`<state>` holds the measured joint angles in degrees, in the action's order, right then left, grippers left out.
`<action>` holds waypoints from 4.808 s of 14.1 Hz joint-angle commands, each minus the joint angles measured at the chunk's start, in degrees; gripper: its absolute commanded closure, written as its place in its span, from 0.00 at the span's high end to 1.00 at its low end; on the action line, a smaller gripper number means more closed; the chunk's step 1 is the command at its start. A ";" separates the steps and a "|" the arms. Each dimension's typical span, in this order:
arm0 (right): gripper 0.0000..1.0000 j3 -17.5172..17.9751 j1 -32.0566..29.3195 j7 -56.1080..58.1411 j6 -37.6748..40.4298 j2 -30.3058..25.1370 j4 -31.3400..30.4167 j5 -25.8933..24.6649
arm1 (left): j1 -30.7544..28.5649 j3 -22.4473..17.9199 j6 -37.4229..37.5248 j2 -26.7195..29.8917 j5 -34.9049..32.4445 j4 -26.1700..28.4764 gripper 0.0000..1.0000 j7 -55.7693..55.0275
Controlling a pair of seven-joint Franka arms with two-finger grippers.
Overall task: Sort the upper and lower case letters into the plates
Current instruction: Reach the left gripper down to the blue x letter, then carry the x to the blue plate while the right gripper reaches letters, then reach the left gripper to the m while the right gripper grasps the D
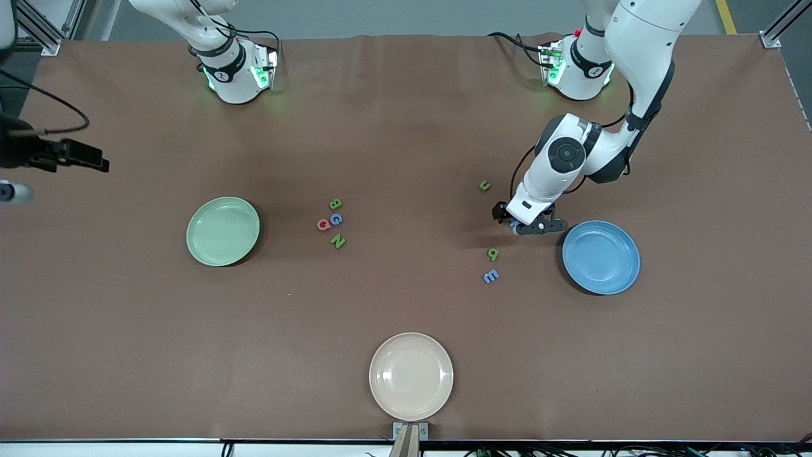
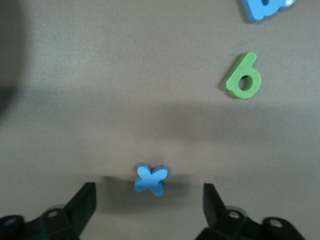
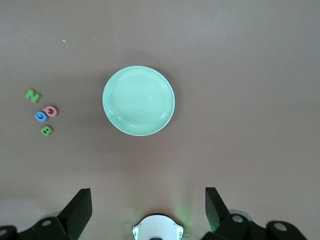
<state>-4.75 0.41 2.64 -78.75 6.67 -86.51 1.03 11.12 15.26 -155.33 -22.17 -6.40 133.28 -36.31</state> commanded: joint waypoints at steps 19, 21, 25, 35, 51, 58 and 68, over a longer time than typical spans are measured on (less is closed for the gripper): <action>0.98 0.71 33.25 -73.29 -55.52 14.76 -27.14 4.25 | -1.79 0.30 2.81 3.35 -1.95 -1.35 0.08 -1.13; 0.92 0.62 34.92 -74.87 -59.93 18.37 -27.05 3.98 | -3.99 0.21 7.39 6.52 -2.13 -2.05 0.06 1.23; 0.81 0.53 36.86 -76.46 -64.68 23.03 -27.05 3.72 | -11.45 0.21 9.70 8.11 -3.70 -3.02 0.06 13.61; 0.57 0.35 38.18 -78.66 -66.89 27.17 -24.86 3.54 | -25.35 -0.23 9.70 2.32 -6.25 -5.21 0.07 33.94; 0.57 0.35 34.40 -77.78 -66.10 30.60 -17.91 0.91 | -27.11 0.30 9.52 -0.86 -11.09 -8.56 1.00 33.51; 0.56 0.53 34.40 -78.22 -59.62 32.01 -13.61 1.79 | -24.31 8.64 15.41 -1.37 -10.92 -15.83 1.00 5.79; 0.55 0.53 36.77 -80.42 -57.22 33.50 -12.37 1.61 | -9.63 8.39 15.41 -12.62 -10.92 -28.68 1.00 -30.56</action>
<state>-4.25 36.66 -76.48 -135.57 38.94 -99.84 3.09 0.55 23.83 -141.23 -32.39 -16.58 107.45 -62.90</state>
